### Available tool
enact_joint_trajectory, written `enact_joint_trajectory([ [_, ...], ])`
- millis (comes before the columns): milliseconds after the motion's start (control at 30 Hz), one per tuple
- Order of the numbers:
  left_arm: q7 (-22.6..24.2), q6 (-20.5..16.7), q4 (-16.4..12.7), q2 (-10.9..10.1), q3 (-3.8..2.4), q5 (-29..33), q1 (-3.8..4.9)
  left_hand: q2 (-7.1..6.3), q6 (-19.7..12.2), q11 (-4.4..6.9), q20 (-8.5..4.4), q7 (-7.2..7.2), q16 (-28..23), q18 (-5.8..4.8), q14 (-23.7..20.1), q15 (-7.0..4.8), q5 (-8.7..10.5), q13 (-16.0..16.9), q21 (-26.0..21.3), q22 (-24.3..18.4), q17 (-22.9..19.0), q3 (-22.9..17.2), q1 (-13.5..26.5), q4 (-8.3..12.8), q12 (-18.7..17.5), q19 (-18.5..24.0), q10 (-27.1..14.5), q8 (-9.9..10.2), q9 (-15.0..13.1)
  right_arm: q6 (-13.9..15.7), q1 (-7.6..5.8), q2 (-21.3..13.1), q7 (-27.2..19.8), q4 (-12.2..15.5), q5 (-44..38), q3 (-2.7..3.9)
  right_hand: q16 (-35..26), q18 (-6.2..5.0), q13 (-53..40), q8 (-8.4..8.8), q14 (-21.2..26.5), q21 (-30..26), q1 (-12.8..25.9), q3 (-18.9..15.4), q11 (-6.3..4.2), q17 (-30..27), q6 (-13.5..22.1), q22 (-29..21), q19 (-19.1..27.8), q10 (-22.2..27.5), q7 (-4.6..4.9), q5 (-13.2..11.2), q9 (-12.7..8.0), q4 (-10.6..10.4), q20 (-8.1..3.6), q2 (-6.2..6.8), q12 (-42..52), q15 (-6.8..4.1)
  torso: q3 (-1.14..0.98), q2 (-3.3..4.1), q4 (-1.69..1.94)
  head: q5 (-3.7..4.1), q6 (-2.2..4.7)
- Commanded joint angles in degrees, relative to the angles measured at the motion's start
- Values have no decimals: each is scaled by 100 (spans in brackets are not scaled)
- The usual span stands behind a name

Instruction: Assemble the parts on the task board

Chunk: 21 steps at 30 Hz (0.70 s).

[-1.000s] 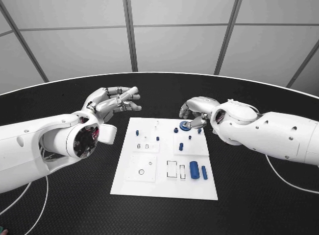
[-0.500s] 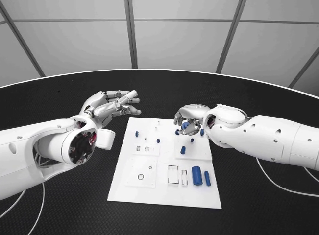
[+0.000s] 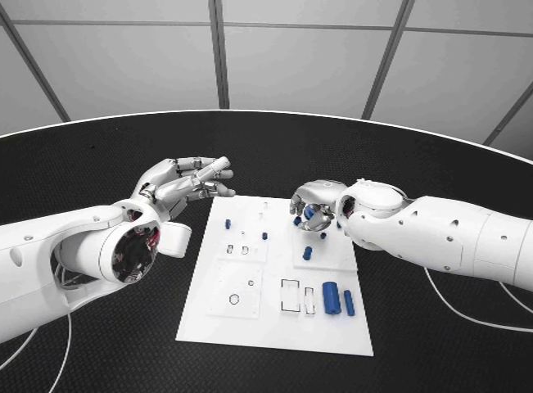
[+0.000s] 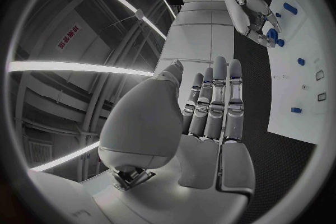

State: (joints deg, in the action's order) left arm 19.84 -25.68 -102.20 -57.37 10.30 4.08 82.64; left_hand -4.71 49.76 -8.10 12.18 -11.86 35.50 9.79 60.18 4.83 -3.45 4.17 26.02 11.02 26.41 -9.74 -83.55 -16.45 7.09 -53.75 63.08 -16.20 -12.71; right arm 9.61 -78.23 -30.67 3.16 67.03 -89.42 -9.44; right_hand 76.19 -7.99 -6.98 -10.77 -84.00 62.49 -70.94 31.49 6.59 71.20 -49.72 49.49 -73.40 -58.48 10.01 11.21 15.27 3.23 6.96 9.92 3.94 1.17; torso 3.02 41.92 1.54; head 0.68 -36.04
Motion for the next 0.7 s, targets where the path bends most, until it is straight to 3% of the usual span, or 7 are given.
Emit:
enact_joint_trajectory([
  [33, -1, 9, -8, 1, 0, 0, 4, -15, 8, -26, 2, -12, 20, 57, -27, 2, 6, -8, 33, 5, 5, -32, 25, -1, -19, 47, 9, 26, -6, 71, 0, 9, 33, -32, -100, 0, 32, 69, 11, 15, -243, 46, -44, 5, 11, 3, 24, 13, 7, 35, 7, -20, 12, -26, 14, -1, -23, 38, 18, 69, 2, 0, 14],
  [267, -11, 26, -19, -5, 0, 0, 7, -15, 8, -26, 2, -12, 20, 57, -27, 2, 6, -8, 33, 5, 5, -32, 25, -1, -19, 47, 9, 26, -6, 175, 1, 8, 65, -84, -219, 0, 64, 73, 27, -11, -248, 83, -58, 13, 17, 25, -28, 63, 1, 26, 9, -23, 38, -40, 24, -32, 3, 46, 37, 126, 9, -7, 51],
  [467, -24, 43, -17, -10, 0, 1, 9, -15, 5, -29, 4, -15, 23, 56, -39, 5, 5, -8, 32, 4, 10, -36, 29, -1, -26, 54, 5, 30, -6, 264, 1, -11, 75, -81, -243, 1, 83, 76, 33, -27, -249, 112, -66, 27, 15, 37, -61, 105, -6, -6, 6, -21, 54, -52, 28, -57, 26, 47, 45, 174, 6, -6, 65],
  [700, -31, 55, -12, 0, 0, 1, 9, -15, 5, -29, 4, -15, 23, 56, -39, 5, 5, -8, 32, 4, 10, -36, 29, -1, -26, 54, 5, 30, -6, 155, 1, -5, 44, -103, -248, 1, 118, 84, 38, -44, -254, 164, -73, 42, 9, 67, -98, 178, -23, -62, 0, -18, 75, -60, 31, -65, 57, 45, 44, 223, -6, -14, 87],
])
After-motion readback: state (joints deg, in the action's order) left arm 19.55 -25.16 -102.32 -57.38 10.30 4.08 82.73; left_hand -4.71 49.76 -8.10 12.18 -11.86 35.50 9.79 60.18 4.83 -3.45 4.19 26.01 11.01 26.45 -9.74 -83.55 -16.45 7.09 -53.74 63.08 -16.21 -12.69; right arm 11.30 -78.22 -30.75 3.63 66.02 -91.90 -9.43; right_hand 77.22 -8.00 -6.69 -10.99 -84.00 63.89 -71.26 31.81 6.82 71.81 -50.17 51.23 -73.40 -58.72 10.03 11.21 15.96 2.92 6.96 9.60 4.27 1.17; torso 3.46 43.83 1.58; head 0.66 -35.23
